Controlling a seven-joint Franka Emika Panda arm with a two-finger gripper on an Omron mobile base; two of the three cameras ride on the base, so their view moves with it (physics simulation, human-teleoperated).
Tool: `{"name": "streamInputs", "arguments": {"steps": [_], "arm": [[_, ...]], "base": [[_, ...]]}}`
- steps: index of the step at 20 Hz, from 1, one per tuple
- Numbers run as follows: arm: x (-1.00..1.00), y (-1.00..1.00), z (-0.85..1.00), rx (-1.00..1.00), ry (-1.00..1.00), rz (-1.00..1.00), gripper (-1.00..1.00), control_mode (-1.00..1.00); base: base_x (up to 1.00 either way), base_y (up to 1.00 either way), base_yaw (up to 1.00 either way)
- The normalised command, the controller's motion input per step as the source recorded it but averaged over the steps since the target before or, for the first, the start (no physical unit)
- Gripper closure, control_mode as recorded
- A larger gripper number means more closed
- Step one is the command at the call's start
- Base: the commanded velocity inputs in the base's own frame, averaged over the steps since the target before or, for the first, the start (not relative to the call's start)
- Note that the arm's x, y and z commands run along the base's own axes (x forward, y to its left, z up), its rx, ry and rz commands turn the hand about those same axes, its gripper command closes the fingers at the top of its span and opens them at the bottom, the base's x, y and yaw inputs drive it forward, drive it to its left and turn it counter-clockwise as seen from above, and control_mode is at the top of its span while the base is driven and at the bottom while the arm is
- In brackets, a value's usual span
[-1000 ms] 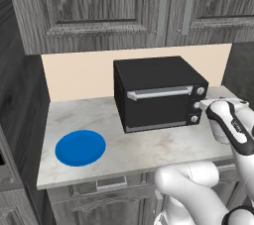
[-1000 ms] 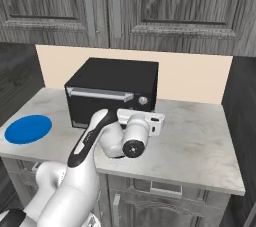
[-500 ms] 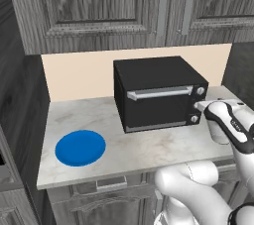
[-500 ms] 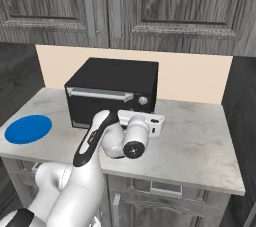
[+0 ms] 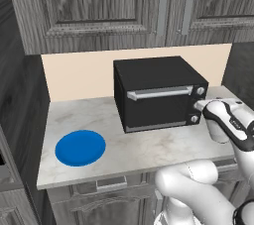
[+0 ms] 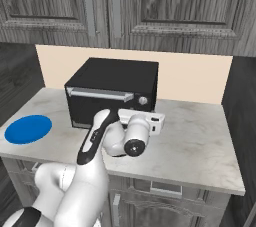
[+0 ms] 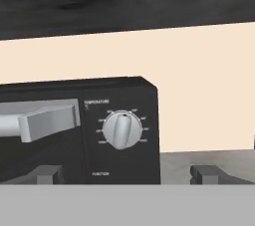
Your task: Pull the toaster oven rack outwards. Pick up the baguette from the plate and place it on the toaster oven rack. Close the toaster oven door fully and set the temperature to the lowest setting.
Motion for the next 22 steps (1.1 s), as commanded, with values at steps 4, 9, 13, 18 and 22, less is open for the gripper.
{"name": "streamInputs", "arguments": {"steps": [4,9,13,18,22], "arm": [[0.17,0.0,0.0,0.0,0.0,0.01,-1.0,-1.0],[0.15,0.0,0.0,0.0,0.0,0.01,-1.0,-1.0],[0.12,0.0,0.0,0.0,0.0,0.01,-1.0,-1.0],[0.11,0.0,0.0,0.0,0.0,0.01,-1.0,-1.0],[0.11,0.0,0.0,0.0,0.0,0.0,-1.0,-1.0]], "base": [[0.0,0.0,0.0],[0.0,0.0,0.0],[0.0,0.0,0.0],[0.0,0.0,0.0],[0.0,0.0,0.0]]}}
